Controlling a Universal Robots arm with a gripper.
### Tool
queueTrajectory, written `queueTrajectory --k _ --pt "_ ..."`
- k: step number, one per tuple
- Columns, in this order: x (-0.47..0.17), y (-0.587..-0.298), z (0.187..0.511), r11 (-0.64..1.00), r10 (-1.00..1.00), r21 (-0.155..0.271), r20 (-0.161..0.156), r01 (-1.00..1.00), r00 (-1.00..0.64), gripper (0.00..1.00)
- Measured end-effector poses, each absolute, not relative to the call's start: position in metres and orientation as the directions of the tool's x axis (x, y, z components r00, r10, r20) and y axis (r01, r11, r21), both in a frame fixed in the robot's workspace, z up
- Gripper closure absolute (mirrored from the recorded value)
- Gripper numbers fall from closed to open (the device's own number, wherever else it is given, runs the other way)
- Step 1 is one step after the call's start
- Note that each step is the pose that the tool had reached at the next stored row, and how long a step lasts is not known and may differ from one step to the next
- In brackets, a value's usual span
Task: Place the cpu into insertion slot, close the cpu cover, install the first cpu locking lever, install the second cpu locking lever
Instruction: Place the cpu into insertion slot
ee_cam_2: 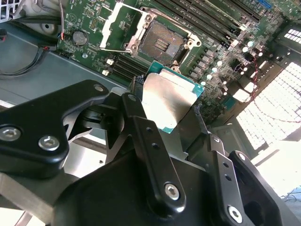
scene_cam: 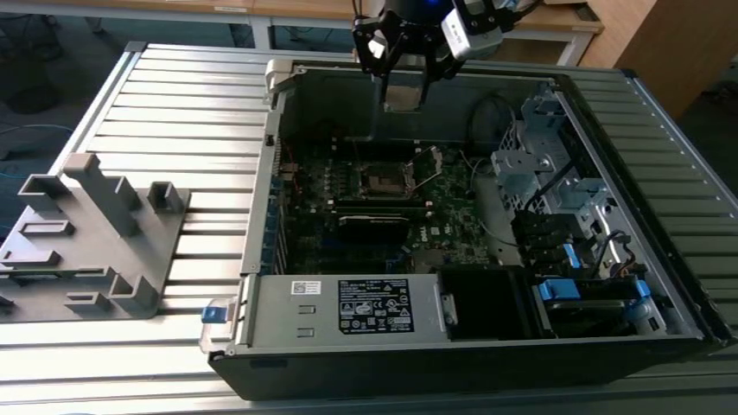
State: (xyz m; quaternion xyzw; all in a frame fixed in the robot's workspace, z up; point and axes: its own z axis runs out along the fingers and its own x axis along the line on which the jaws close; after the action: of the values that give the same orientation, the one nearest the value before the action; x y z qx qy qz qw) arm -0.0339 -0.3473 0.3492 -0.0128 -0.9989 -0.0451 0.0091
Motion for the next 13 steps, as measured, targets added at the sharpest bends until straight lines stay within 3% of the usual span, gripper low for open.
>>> queueTrajectory --k 13 --pt "-0.0339 -0.3474 0.3429 0.996 0.025 0.09 0.019 0.026 -1.0 0.46"
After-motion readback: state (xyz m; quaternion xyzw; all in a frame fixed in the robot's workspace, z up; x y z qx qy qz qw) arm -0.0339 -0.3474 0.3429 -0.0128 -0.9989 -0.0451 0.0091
